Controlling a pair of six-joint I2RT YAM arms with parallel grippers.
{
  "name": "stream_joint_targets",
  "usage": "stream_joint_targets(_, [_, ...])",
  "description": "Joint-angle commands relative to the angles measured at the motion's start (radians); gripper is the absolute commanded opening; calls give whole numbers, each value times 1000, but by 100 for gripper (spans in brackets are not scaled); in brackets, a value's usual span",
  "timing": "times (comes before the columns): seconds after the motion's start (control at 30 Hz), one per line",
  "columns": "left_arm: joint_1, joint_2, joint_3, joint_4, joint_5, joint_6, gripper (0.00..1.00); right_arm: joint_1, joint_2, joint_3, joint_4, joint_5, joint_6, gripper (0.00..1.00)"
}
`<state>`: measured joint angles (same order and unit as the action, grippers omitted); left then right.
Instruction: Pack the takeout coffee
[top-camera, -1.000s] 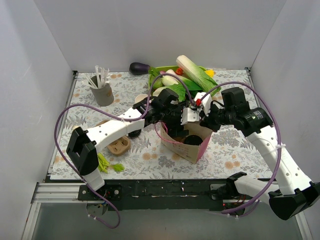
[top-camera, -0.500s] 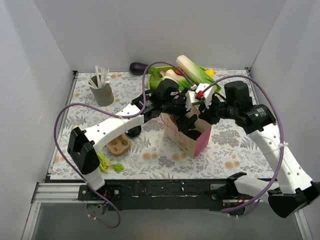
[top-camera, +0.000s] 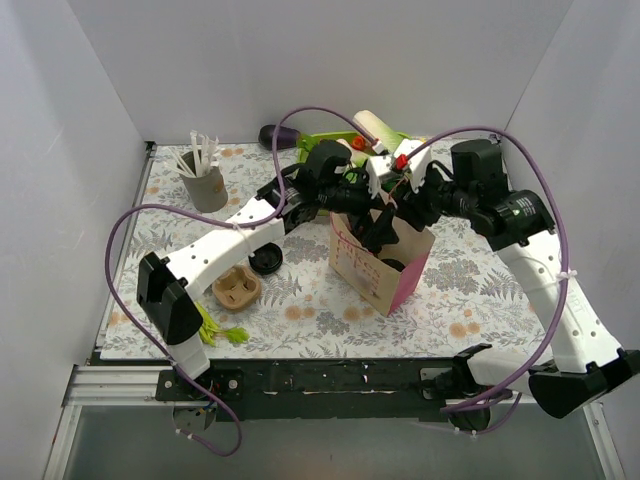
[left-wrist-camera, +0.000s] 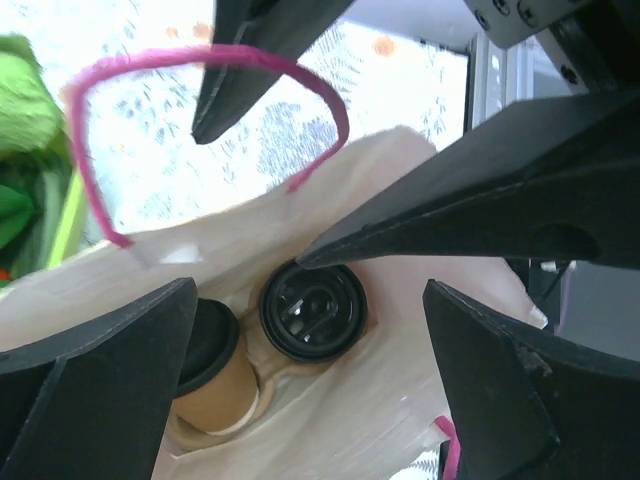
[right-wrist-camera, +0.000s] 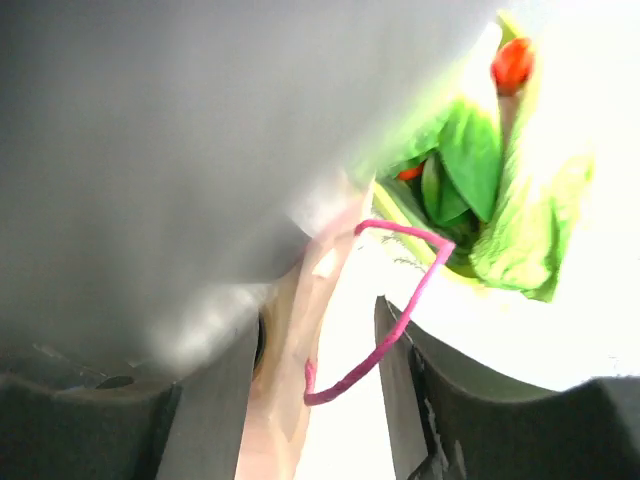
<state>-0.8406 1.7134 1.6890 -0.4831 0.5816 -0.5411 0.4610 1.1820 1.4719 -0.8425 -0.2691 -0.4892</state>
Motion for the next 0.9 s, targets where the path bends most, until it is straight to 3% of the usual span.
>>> stream_joint_targets(0.0, [55,-90,188,187,3,-102,98,18,11,99,-219,16,-60,61])
stream_joint_targets(0.13, [70,-92,277,150,-34,-74,98,18,-2,166,-221,13,-42,66])
stream_joint_targets(0.3, [138,-101,366,71,-181,13,98,16,11,290,-186,59,20,72])
stream_joint_targets(0.5, [336,-43,506,-92,-276,69,98,-62,54,401,-96,151,106,78])
stream_joint_targets(0.67, [503,25,595,-196,-364,93,98,-202,100,363,13,222,124,80])
stream_joint_targets(0.8, [598,38,594,-262,-401,75,98,-330,195,431,-36,108,199,79])
stream_joint_targets(0.87, [623,16,545,-272,-414,60,98,-334,196,442,-21,38,199,78])
